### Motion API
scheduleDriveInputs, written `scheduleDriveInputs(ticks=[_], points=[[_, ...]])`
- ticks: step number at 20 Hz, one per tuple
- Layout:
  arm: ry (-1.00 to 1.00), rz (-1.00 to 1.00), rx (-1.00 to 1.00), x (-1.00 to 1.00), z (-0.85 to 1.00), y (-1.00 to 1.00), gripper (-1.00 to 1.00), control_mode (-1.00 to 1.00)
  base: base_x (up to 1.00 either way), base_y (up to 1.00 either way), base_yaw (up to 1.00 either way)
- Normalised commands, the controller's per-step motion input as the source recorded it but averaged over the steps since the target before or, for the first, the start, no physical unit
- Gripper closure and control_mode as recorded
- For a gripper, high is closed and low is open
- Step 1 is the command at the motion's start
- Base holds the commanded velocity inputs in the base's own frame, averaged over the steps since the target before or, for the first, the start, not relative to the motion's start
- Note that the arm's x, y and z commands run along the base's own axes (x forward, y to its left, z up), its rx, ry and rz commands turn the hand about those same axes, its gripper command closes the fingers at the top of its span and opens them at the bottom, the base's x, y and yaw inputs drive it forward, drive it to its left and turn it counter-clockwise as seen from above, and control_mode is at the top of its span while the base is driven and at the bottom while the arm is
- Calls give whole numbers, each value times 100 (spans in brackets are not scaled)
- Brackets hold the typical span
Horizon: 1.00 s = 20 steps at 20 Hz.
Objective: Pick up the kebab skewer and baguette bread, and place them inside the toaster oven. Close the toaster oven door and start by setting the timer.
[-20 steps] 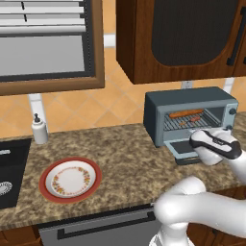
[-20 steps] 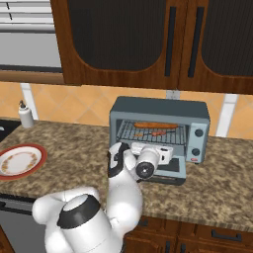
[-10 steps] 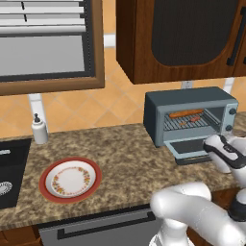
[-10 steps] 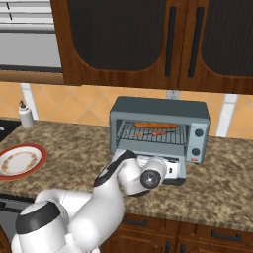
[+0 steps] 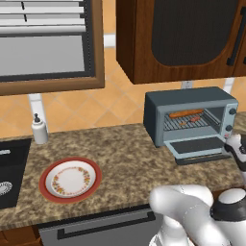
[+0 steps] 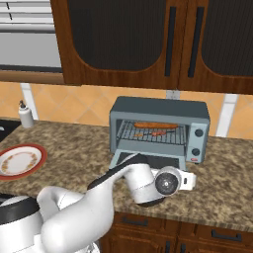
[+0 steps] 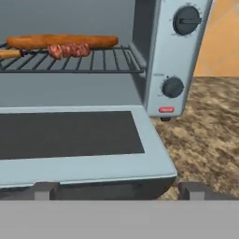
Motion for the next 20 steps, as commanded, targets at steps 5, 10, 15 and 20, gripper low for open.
scheduleDriveInputs(ticks=[5, 10, 15, 20], points=[[5, 0, 0, -35, -29, -3, -100, -100, 0, 0, 0], [7, 3, 0, 2, -17, 0, -100, -100, 0, 0, 0], [18, 4, 0, 2, -16, 0, -100, -100, 0, 0, 0], [8, 0, 1, 5, -23, 0, -100, -100, 0, 0, 0]])
